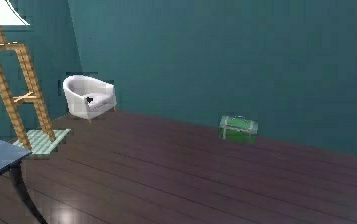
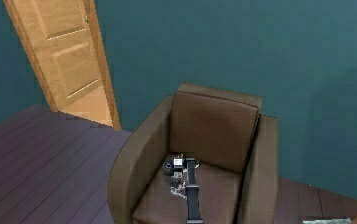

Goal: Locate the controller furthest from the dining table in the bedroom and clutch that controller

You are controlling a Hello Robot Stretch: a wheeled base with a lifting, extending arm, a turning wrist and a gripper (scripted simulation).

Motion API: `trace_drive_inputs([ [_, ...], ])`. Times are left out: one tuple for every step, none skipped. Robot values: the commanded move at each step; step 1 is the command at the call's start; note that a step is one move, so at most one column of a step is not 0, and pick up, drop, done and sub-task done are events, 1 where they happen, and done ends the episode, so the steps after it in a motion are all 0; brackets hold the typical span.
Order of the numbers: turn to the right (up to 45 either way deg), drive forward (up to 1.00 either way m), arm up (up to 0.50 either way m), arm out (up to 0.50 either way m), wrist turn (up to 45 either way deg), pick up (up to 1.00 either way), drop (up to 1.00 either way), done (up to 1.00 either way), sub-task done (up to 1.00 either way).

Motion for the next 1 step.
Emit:
trace_drive_inputs([
  [0.0,0.0,-0.3,0.0,0.0,0.0,0.0,0.0,0.0],
])
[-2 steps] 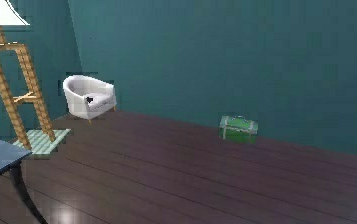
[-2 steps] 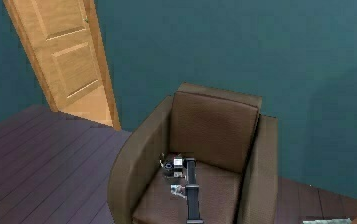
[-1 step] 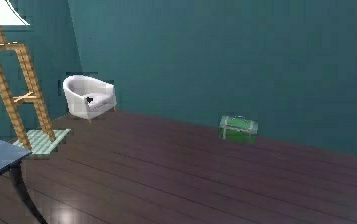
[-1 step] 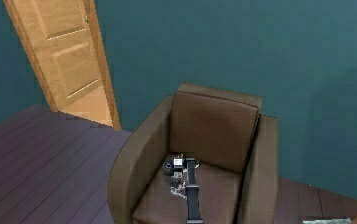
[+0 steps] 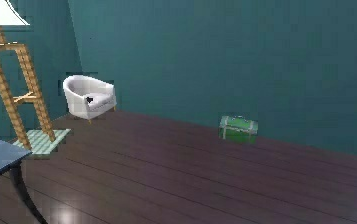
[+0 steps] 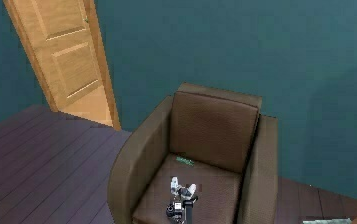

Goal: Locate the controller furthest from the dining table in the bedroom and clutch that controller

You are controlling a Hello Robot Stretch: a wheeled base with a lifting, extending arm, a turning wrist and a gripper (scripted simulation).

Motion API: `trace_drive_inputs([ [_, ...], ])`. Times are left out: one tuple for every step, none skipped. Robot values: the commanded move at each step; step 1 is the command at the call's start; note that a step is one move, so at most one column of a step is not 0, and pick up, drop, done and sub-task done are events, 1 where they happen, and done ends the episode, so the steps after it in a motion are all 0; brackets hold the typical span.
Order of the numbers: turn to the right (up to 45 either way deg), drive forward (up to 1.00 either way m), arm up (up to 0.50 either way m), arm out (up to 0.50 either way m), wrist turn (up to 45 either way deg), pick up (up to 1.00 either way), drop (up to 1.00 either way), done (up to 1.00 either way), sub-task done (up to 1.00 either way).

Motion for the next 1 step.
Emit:
trace_drive_inputs([
  [0.0,0.0,0.0,0.0,0.0,1.0,0.0,0.0,0.0],
])
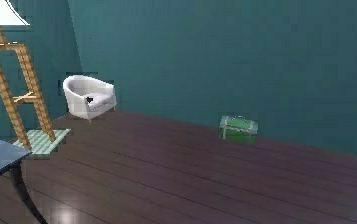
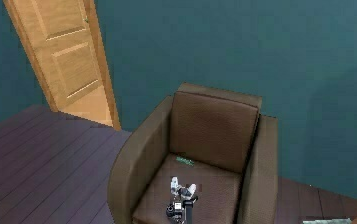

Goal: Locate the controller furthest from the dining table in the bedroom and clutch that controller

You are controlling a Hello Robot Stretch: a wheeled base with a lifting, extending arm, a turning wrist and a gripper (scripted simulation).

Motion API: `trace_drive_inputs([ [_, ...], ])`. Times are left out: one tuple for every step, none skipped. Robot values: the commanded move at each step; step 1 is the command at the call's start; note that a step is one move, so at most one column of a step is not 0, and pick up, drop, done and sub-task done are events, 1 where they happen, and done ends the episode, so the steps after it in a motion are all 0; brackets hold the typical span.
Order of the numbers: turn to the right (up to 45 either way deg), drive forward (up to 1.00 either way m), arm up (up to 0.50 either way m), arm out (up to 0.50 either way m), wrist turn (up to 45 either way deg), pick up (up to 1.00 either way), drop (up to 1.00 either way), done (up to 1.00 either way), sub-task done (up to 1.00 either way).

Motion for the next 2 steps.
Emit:
trace_drive_inputs([
  [0.0,0.0,0.1,0.0,0.0,0.0,0.0,0.0,0.0],
  [0.0,0.0,0.0,0.0,0.0,0.0,0.0,1.0,0.0],
])
